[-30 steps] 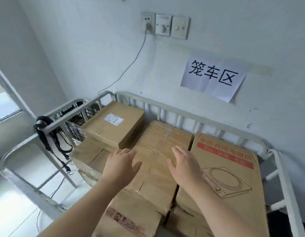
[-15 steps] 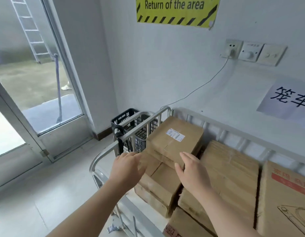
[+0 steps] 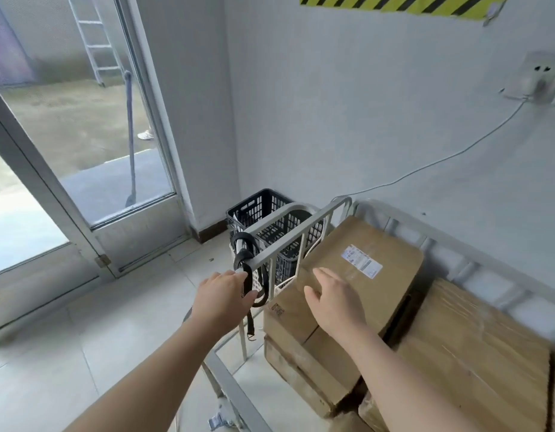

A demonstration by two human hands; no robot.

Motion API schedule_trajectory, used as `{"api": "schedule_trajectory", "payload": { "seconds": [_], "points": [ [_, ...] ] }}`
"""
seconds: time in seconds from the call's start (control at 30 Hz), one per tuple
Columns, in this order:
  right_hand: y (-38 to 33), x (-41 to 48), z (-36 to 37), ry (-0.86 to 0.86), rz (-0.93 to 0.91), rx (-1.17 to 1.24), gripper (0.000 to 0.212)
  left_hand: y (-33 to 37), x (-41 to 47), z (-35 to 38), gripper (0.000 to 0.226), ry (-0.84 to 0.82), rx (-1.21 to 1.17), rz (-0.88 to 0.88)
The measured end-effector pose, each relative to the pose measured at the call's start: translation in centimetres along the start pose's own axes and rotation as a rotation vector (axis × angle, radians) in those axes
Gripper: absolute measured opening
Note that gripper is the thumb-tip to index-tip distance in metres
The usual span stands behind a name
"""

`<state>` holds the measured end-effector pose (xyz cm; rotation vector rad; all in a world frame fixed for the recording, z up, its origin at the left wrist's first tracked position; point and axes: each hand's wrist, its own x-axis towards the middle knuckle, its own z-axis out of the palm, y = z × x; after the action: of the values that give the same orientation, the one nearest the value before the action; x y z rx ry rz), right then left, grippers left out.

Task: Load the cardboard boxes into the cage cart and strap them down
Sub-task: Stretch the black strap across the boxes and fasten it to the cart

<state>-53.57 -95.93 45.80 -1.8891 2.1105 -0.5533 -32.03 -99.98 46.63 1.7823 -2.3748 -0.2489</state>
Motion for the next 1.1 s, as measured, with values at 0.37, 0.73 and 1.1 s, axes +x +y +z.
{"api": "schedule_trajectory", "payload": {
  "seconds": [0.37, 0.73, 1.1],
  "points": [
    [-3.0, 9.3, 6.7, -0.074, 0.116, 0.040, 0.041, -8.2, 13.6, 6.7, 0.038, -0.214, -0.101, -0.161],
    [-3.5, 13.6, 11.7, -0.123, 0.283, 0.130, 0.042, -10.6, 19.9, 10.8, 0.022, -0.383, -0.335, -0.111],
    [-5.6, 16.7, 11.2, -0.099, 0.243, 0.351, 0.049, -11.9, 21.4, -2.0, 0.039, -0.398, -0.654, 0.297]
  ]
}}
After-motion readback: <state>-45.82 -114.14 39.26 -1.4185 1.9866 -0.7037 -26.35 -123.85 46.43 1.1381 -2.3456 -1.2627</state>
